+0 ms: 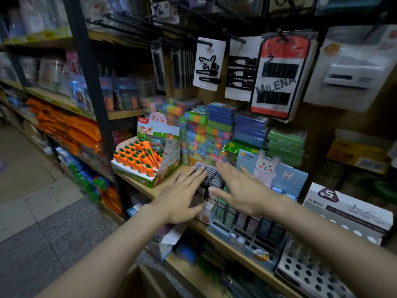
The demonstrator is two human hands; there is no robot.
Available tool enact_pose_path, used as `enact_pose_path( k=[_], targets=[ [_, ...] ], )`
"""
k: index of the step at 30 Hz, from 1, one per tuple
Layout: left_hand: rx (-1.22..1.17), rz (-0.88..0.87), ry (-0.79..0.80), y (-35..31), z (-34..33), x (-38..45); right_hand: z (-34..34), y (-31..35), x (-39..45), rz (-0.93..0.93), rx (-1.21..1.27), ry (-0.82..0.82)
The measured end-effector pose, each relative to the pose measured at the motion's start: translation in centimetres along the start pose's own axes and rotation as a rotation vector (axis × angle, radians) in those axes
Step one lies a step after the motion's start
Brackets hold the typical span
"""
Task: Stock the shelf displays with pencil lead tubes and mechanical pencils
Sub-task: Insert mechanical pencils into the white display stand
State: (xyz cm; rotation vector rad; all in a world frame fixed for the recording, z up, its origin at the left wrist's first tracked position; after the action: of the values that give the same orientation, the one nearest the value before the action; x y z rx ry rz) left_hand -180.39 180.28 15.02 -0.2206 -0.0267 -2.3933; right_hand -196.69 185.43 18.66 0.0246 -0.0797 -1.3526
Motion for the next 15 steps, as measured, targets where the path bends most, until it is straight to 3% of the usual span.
enact_pose_path(
  k=[4, 8, 15],
  targets=[
    [-0.116, -0.086, -0.07, -1.9, 0.6, -1.0, 2.7, -3.4, -4.6, -0.068, 0.1, -0.2],
    [-0.116, -0.186, -0.043, -4.5, 0.0, -1.3, 1.8, -3.9, -9.0, -0.077, -0.02, -0.105],
    [-0.109, -0.16, -0.037, -4.8, -0.5, -0.7, -0.5, -1.4, -8.0, -0.017, -0.108, -0.064]
  ],
)
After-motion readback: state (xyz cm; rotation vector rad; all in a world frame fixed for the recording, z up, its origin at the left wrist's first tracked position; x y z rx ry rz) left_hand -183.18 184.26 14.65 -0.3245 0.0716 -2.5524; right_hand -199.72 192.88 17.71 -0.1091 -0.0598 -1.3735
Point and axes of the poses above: each hand's wrist, its own x-axis towards the middle knuckle, its own z-axis out of the back of the hand, y = z × x, the point moved 4 cm from there along x, towards the middle knuckle
